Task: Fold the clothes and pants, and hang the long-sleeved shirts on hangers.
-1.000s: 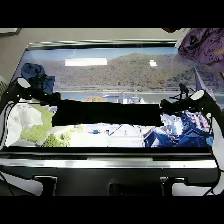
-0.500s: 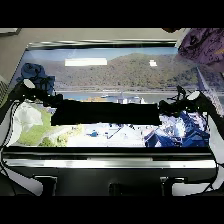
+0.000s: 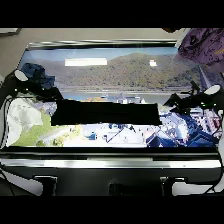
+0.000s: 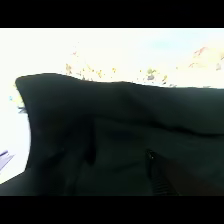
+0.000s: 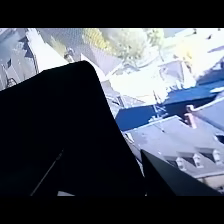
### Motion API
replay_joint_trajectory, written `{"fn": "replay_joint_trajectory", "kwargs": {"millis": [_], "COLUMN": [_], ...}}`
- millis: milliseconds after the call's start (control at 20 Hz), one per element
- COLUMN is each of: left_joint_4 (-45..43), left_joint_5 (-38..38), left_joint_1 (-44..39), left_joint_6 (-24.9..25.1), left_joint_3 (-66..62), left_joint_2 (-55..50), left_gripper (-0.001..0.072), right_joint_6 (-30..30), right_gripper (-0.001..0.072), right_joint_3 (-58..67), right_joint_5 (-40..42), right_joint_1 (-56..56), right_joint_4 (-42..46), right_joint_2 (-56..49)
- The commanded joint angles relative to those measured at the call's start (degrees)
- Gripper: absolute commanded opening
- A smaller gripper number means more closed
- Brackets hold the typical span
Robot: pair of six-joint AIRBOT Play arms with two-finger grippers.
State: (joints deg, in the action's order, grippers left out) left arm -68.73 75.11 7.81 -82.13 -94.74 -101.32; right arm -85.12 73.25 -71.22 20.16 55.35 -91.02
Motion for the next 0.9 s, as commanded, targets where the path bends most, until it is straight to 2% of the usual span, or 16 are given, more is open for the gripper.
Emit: {"fn": "replay_joint_trajectory", "kwargs": {"millis": [0,100,250,600,650,700,750,850], "left_joint_4": [-2.56,-2.49,-2.51,-2.47,-2.43,-2.4,-2.4,-2.23], "left_joint_5": [1.31,1.88,3.13,3.54,3.56,3.56,3.54,3.56], "left_joint_1": [-0.02,-0.04,-0.04,-0.04,-0.04,-0.04,-0.04,-0.04], "left_joint_6": [-1.77,-2.36,-3.02,-4.52,-4.5,-4.5,-4.5,-4.48], "left_joint_3": [-1.38,-1.38,-1.38,-1.38,-1.38,-1.38,-1.38,-1.38], "left_joint_2": [4.46,6.16,7.26,7.3,7.3,7.3,7.3,7.3], "left_gripper": [0.055,0.055,0.055,0.055,0.055,0.055,0.055,0.055], "right_joint_6": [7.56,10.27,11.89,12.5,12.5,12.52,12.76,13.49], "right_gripper": [0.0601,0.0614,0.0614,0.0596,0.0528,0.0493,0.0378,0.0028], "right_joint_3": [1.01,1.01,1.01,1.01,1.01,1.01,1.01,1.07], "right_joint_5": [-9.57,-10.58,-7.52,-0.96,-0.5,-0.22,-0.15,-0.15], "right_joint_1": [4.74,4.35,3.52,-1.66,-2.91,-4.13,-5.38,-6.93], "right_joint_4": [-9.7,-10.73,-11.39,-11.5,-11.45,-11.32,-11.23,-11.39], "right_joint_2": [-5.09,-9.09,-12.0,-14.43,-14.51,-14.51,-14.51,-14.43]}}
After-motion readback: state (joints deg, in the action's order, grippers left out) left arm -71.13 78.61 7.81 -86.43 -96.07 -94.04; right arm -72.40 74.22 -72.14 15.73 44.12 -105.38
